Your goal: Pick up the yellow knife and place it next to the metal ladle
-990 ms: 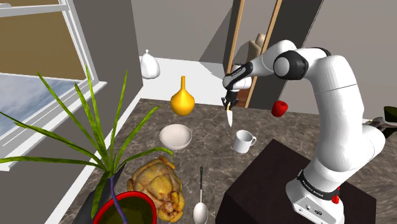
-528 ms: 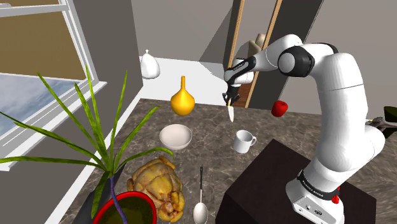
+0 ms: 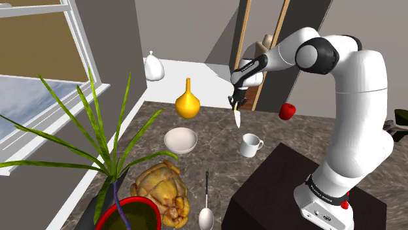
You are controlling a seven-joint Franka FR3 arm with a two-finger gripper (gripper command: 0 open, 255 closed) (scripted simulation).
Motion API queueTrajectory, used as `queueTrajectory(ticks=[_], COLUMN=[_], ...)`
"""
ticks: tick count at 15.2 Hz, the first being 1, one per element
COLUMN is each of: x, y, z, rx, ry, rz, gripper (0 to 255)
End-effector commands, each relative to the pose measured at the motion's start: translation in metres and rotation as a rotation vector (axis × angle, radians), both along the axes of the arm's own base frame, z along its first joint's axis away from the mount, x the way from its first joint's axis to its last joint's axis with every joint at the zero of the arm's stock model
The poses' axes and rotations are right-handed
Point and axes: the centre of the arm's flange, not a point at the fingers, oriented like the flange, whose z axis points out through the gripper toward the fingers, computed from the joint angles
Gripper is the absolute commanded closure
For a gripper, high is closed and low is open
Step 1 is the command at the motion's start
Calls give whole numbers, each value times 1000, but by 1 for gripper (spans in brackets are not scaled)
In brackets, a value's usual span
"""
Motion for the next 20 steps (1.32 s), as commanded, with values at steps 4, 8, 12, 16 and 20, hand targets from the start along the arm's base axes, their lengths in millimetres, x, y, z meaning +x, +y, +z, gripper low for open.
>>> queueTrajectory(ticks=[4, 8, 12, 16, 20], x=[-40, -69, -98, -128, -157], y=[54, 98, 142, 186, 230], z=[-2, -2, -2, -2, -2], rx=[0, 0, 0, 0, 0], ry=[0, 0, 0, 0, 0], rz=[0, 0, 0, 0, 0], gripper=[255, 255, 255, 255, 255])
